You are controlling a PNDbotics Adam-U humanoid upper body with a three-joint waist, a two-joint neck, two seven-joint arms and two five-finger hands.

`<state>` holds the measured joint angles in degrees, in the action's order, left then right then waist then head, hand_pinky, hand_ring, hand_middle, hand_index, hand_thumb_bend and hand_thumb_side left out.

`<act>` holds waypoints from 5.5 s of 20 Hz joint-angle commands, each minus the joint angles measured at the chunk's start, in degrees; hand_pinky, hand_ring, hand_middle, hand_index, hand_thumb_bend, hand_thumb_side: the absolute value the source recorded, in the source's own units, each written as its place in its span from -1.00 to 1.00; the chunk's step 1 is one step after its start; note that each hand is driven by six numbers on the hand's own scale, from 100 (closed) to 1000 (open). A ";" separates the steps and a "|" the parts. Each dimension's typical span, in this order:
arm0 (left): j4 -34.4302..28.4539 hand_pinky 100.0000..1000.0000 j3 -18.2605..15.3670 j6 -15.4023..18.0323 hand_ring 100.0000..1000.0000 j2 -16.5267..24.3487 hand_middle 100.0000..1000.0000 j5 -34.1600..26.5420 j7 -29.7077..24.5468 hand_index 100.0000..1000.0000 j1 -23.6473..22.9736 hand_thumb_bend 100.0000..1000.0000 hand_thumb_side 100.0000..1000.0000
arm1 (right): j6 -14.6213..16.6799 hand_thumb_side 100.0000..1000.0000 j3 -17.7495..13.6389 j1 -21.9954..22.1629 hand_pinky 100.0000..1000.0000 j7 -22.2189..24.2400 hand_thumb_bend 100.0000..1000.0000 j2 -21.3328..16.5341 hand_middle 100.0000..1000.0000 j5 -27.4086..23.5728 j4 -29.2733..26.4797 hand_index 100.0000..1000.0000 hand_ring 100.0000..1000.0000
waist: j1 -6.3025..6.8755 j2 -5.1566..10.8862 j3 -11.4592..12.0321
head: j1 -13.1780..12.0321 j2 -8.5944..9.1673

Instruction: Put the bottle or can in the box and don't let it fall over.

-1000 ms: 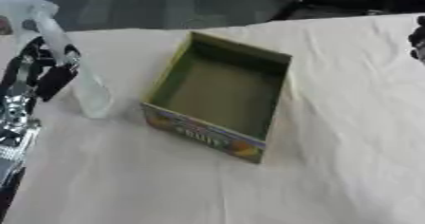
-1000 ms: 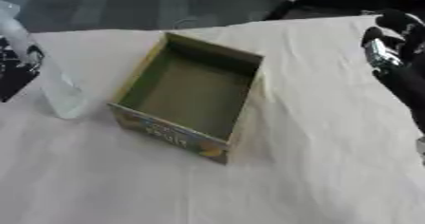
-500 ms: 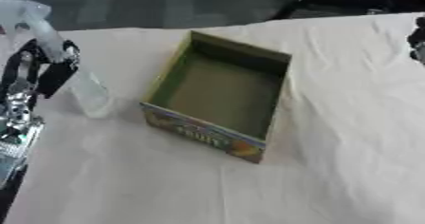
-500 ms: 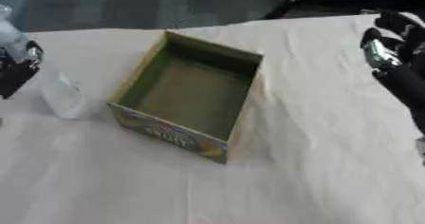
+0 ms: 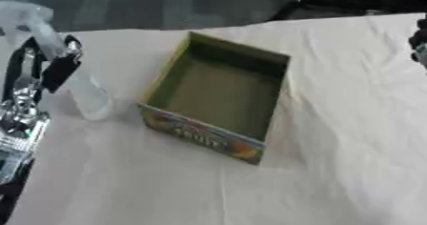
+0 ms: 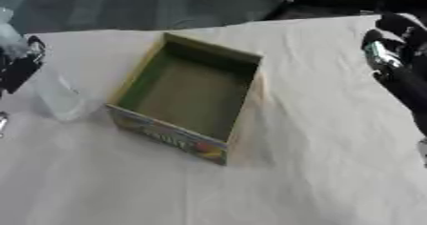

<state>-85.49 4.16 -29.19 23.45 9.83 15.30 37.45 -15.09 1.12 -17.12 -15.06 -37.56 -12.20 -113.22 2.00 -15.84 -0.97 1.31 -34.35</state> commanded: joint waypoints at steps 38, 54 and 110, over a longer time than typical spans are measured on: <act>12.03 1.00 -1.17 9.36 0.12 -1.47 -0.02 -1.78 3.64 0.56 1.79 -1.00 -0.30 | -0.51 0.00 -0.39 -1.30 0.73 0.59 -1.00 -0.80 0.81 0.22 -0.22 0.86 0.74 | -0.64 -0.39 -1.08 | -1.06 2.00; 13.96 1.00 -1.82 10.10 -0.51 -1.92 -0.57 -3.42 6.09 0.09 0.66 -1.00 -0.28 | -0.92 0.00 -0.57 -1.32 0.73 0.38 -1.00 -0.67 0.80 0.29 -0.16 0.85 0.73 | -0.74 -0.55 -0.90 | -0.83 1.91; 17.16 1.00 9.10 16.18 -0.16 -20.14 -0.54 7.73 1.11 0.03 19.33 -1.00 -0.38 | -1.45 -0.04 -0.41 -2.93 0.72 -0.25 -1.00 0.77 0.79 -2.98 -0.14 0.82 0.70 | 2.38 0.74 -5.25 | -2.00 0.03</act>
<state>-68.31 12.98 -13.44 2.99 16.77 16.28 55.86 -16.57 1.56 -19.61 -15.01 -35.95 -14.90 -112.40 4.72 -16.05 -6.24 -0.68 -34.92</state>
